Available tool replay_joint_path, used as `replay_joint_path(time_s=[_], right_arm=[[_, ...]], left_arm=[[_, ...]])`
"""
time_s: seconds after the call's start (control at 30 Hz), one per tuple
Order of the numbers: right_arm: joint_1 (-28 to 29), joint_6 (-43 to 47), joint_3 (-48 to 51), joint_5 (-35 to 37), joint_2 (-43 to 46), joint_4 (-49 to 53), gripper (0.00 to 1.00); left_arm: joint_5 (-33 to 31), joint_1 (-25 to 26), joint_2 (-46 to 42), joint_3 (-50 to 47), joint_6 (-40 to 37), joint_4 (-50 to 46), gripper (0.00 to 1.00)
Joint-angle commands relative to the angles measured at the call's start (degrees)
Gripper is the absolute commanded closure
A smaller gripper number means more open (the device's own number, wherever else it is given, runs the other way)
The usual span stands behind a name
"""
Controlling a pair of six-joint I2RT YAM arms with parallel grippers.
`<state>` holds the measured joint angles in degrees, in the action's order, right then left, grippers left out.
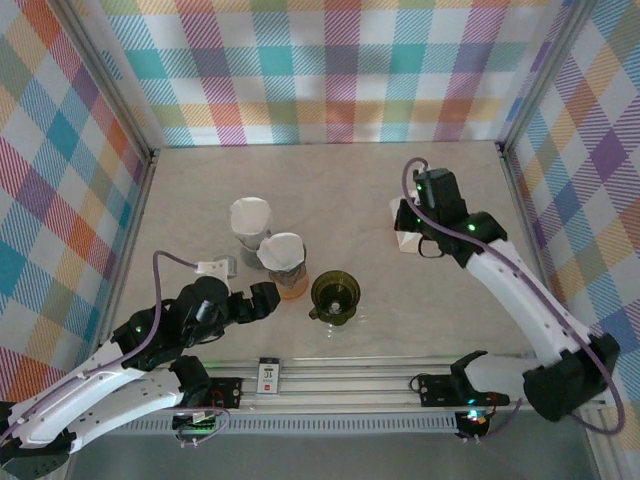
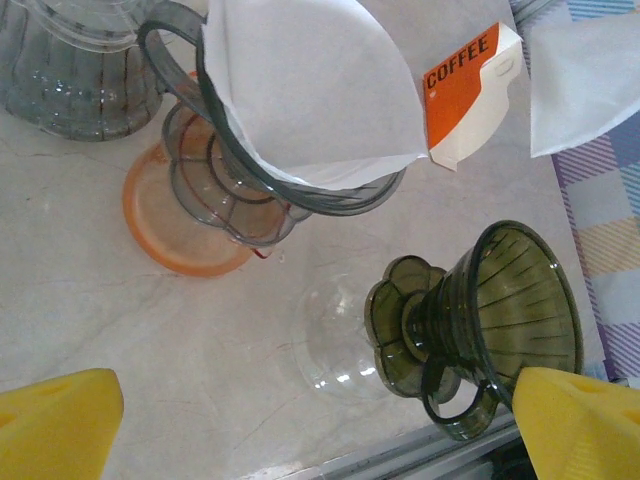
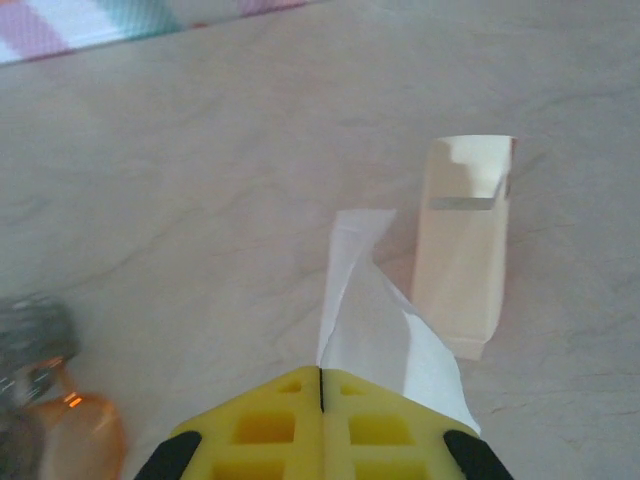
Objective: Place the coffee filter in the dripper
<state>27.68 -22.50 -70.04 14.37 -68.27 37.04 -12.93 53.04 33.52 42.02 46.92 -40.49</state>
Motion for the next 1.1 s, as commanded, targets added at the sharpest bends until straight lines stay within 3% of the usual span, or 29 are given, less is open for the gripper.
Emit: replay_joint_path(time_s=[0.0,0.17,0.37,0.67,1.07], right_arm=[[2.2,2.9,0.4,-8.4,5.2,5.3,1.00],[4.6,4.5,-1.7,-19.5,10.9,11.9,1.00],[8.6,5.9,-8.3,-25.5,12.5,22.2,1.00],[16.2,5.4,-16.0,-23.7,7.3,32.8,1.00],[25.2,4.7,-23.9,-18.8,-5.6,35.4,1.00]], left_arm=[[1.2,-0.7,1.7,2.3,0.5,-2.5,0.00],[3.5,-0.6,2.2,2.9,0.0,-0.5,0.00],[3.8,-0.7,2.8,3.8,-0.7,0.3,0.00],[5.7,-0.7,4.1,3.2,-1.2,1.6,0.00],[8.4,-0.6,5.3,3.0,-2.7,3.7,0.00]])
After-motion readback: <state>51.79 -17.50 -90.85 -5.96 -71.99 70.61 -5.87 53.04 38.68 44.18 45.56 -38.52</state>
